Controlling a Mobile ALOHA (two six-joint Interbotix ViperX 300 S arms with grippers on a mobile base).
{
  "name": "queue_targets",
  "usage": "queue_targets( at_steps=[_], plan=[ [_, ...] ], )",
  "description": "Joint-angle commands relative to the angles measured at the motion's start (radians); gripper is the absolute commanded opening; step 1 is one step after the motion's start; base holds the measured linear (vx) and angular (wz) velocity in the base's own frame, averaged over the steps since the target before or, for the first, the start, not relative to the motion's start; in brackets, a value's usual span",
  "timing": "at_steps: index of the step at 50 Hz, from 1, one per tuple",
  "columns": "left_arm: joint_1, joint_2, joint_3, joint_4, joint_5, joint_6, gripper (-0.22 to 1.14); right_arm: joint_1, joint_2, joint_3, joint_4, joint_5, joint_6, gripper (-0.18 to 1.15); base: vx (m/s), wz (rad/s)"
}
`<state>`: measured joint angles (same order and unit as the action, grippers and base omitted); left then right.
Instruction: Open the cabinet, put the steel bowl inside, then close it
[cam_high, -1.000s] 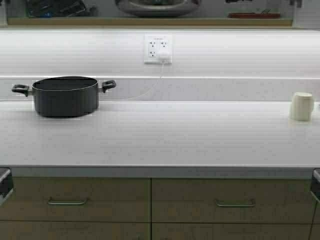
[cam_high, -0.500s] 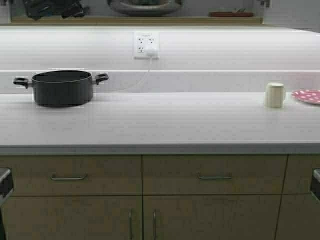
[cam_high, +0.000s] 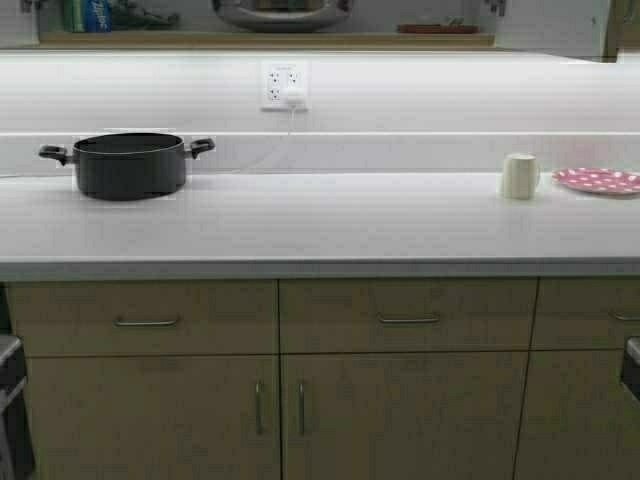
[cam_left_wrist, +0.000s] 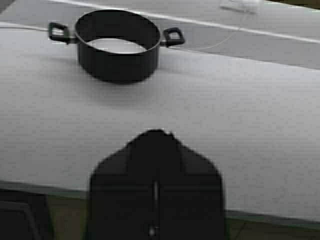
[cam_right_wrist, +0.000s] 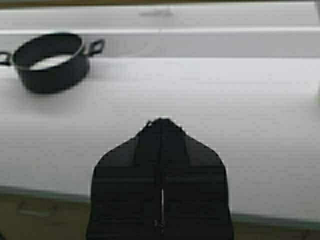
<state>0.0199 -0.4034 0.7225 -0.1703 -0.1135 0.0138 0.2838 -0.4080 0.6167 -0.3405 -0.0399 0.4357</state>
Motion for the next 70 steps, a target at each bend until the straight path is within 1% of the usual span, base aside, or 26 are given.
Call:
queue_targets(
  at_steps=[1, 7, 11, 17, 21, 26, 31, 36, 41, 44, 47, 52, 57, 70],
  plan=[
    [0.163, -0.072, -0.078, 0.002, 0.081, 0.015, 0.04, -0.101, -0.066, -0.020, -0.003, 0.048, -0.011, 0.08, -0.27, -0.03],
    [0.307, -0.066, -0.163, 0.003, 0.126, 0.018, 0.04, -0.230, -0.094, -0.044, -0.002, 0.055, -0.025, 0.08, -0.24, -0.01],
    [0.380, -0.032, -0.229, 0.002, 0.141, 0.015, 0.04, -0.330, -0.080, -0.083, -0.003, 0.057, -0.031, 0.08, -0.20, 0.00],
    [0.474, 0.071, -0.360, 0.000, 0.143, 0.011, 0.04, -0.439, -0.012, -0.169, -0.003, 0.061, -0.038, 0.08, -0.16, 0.01],
    [0.499, 0.161, -0.468, 0.000, 0.143, 0.011, 0.04, -0.482, 0.060, -0.249, -0.005, 0.069, -0.040, 0.07, -0.11, 0.01],
    [0.522, 0.298, -0.629, 0.000, 0.138, 0.011, 0.04, -0.497, 0.158, -0.356, -0.012, 0.095, -0.041, 0.07, -0.07, 0.00],
    [0.518, 0.446, -0.816, 0.002, 0.143, 0.018, 0.04, -0.497, 0.256, -0.466, -0.029, 0.124, -0.044, 0.07, -0.03, 0.01],
    [0.518, 0.565, -0.976, 0.000, 0.152, 0.015, 0.04, -0.497, 0.337, -0.561, -0.032, 0.153, -0.049, 0.07, 0.01, 0.00],
    [0.515, 0.664, -1.109, 0.000, 0.153, 0.018, 0.04, -0.497, 0.408, -0.634, -0.029, 0.158, -0.044, 0.07, 0.03, 0.01],
    [0.497, 0.703, -1.163, 0.000, 0.163, 0.020, 0.04, -0.497, 0.440, -0.675, -0.020, 0.164, -0.040, 0.07, 0.05, 0.01],
    [0.474, 0.715, -1.189, 0.000, 0.183, 0.020, 0.04, -0.495, 0.462, -0.704, 0.000, 0.166, -0.037, 0.07, 0.06, 0.00],
    [0.437, 0.707, -1.181, 0.000, 0.190, 0.020, 0.04, -0.489, 0.472, -0.710, 0.034, 0.164, -0.035, 0.07, 0.06, -0.01],
    [0.400, 0.701, -1.177, 0.000, 0.192, 0.020, 0.04, -0.469, 0.479, -0.716, 0.037, 0.164, -0.037, 0.07, 0.06, -0.01],
    [0.307, 0.653, -1.109, 0.000, 0.193, 0.020, 0.04, -0.402, 0.528, -0.761, 0.037, 0.158, -0.038, 0.07, 0.03, 0.00]
  ],
)
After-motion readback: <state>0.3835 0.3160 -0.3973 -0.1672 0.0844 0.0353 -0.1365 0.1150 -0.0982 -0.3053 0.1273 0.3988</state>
